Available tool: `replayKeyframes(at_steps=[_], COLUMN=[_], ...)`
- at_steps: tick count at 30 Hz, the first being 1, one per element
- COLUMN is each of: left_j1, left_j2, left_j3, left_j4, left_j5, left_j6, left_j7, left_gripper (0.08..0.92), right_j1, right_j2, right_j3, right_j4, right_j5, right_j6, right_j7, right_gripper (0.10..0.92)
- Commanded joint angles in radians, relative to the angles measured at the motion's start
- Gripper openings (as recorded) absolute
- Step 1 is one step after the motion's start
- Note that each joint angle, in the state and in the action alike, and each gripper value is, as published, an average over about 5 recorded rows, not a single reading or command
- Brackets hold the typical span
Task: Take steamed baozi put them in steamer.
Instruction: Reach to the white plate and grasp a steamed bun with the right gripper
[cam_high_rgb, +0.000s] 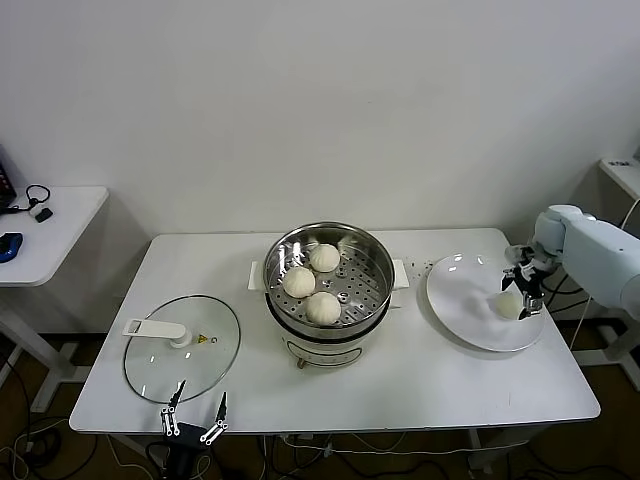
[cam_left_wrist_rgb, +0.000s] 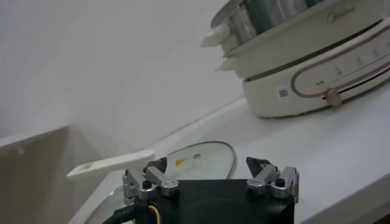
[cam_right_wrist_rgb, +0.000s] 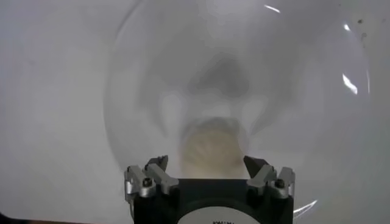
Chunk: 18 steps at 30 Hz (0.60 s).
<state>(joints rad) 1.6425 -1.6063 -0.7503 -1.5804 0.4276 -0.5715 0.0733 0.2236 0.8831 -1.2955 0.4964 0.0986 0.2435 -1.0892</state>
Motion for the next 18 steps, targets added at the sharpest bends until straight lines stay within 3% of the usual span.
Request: replayKeyframes(at_steps=[1, 13, 18], left_j1=[0.000, 0.003, 0.004], left_j2=[-0.001, 0.003, 0.000], left_j3=[0.002, 0.002, 0.005], left_j4=[0.004, -0.001, -0.002], left_j5=[0.004, 0.005, 0.009], left_j6=[-0.002, -0.004, -0.004], left_j7=[-0.002, -0.004, -0.004], left_gripper=[0.823, 0.823, 0.823], right_j1=[-0.049, -0.065, -0.065], right_j2=[0.022, 0.027, 0.032], right_j3=[0.079, 0.100, 0.109], right_j4=[-0.087, -0.107, -0.118], right_j5=[-0.039, -0.060, -0.066], right_j6=[0.027, 0.038, 0.042], right_j7=[0.003, 0.015, 0.020], right_gripper=[0.823, 0.819, 0.758])
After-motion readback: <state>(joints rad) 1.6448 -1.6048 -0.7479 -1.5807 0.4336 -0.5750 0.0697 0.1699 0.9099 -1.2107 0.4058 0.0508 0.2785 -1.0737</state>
